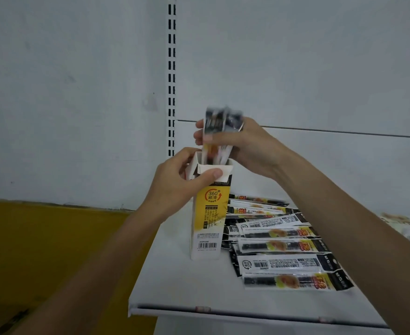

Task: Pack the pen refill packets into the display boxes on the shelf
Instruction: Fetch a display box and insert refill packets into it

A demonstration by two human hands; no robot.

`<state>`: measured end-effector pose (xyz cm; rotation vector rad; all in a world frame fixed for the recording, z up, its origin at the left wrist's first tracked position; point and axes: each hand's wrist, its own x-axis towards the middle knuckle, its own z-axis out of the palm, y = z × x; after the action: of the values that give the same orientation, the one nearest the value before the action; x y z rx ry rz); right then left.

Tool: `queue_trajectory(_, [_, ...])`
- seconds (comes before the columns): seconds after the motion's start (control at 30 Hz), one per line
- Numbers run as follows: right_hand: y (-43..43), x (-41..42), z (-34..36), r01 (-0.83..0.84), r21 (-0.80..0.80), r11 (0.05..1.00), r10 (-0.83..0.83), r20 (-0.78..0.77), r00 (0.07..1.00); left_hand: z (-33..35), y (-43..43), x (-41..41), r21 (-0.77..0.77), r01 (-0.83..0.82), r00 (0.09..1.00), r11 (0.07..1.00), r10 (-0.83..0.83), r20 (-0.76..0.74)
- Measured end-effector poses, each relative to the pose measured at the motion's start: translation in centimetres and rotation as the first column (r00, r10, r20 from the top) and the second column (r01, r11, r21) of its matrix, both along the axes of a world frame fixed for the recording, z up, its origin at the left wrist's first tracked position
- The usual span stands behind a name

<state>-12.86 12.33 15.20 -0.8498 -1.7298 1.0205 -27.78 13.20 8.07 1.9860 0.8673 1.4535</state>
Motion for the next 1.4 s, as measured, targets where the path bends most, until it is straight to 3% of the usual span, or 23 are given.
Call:
queue_trajectory(0.07, [-0.4, 1.0, 0.4, -0.005, -0.008, 1.000, 0.006, 0.121, 0.993, -0.1, 0.0, 0.1, -0.014, -0.009, 1.000, 1.000, 0.010, 0.010])
queue_trajectory(0.13, [-0.6, 2.4, 0.5, -0.003, -0.024, 1.000, 0.007, 0.142, 0.990, -0.2, 0.1, 0.1, -0.022, -0.010, 1.000, 1.000, 0.011, 0.028])
queue_trajectory(0.23, [-0.4, 4.9, -0.8, 0.139, 0.025, 0.990, -0.141, 0.229, 0.963, -0.4, 0.6, 0.0, -0.017, -0.013, 1.000, 1.000, 0.014, 0.026])
queue_trajectory(0.27, [-0.1, 5.8, -1.7, 0.193, 0.065, 0.979, -0.204, 0.369, 0.907, -0.5, 0.7, 0.0, -0.015, -0.013, 1.000, 1.000, 0.014, 0.021])
queue_trajectory(0.3, [0.3, 6.7, -2.8, 0.215, 0.096, 0.972, -0.231, 0.565, 0.792, -0.5, 0.8, 0.0, -0.013, -0.008, 1.000, 1.000, 0.008, 0.022])
queue_trajectory(0.37, [1.1, 8.4, -5.3, 0.231, 0.060, 0.971, -0.165, 0.869, 0.466, -0.6, 0.7, 0.1, -0.016, 0.004, 0.999, 1.000, -0.004, 0.033])
queue_trajectory(0.4, [1.5, 9.1, -6.5, 0.256, 0.026, 0.966, -0.122, 0.922, 0.367, -0.6, 0.6, 0.2, -0.020, 0.008, 0.999, 1.000, -0.007, 0.041])
queue_trajectory(0.43, [1.7, 9.7, -7.6, 0.288, 0.006, 0.958, -0.107, 0.936, 0.334, -0.6, 0.5, 0.3, -0.026, 0.012, 0.999, 1.000, -0.010, 0.054])
queue_trajectory(0.6, [2.4, 10.8, -10.0, 0.363, 0.119, 0.924, -0.256, 0.898, 0.357, -0.7, 0.6, 0.7, -0.030, 0.002, 0.997, 1.000, 0.001, 0.073])
queue_trajectory(0.83, [3.2, 10.8, -10.9, 0.337, 0.198, 0.920, -0.305, 0.904, 0.300, -0.7, 0.7, 0.5, -0.045, 0.018, 0.996, 0.999, -0.014, 0.085])
queue_trajectory(1.0, [3.9, 10.9, -10.6, 0.369, 0.245, 0.896, -0.369, 0.874, 0.315, -0.7, 0.7, 0.4, -0.043, 0.028, 0.996, 0.999, -0.024, 0.086])
queue_trajectory(1.17, [4.0, 11.3, -9.5, 0.350, 0.464, 0.814, -0.571, 0.752, 0.330, -0.7, 0.8, 0.4, -0.042, 0.035, 0.995, 0.998, -0.031, 0.094])
queue_trajectory(1.27, [3.4, 11.4, -9.0, 0.409, 0.473, 0.780, -0.623, 0.650, 0.436, -0.7, 0.9, 0.4, -0.038, 0.036, 0.995, 0.999, -0.032, 0.092])
queue_trajectory(1.4, [2.3, 10.7, -8.5, 0.451, 0.183, 0.874, -0.455, 0.635, 0.624, -0.7, 1.0, 0.5, -0.038, 0.037, 0.996, 0.999, -0.033, 0.088])
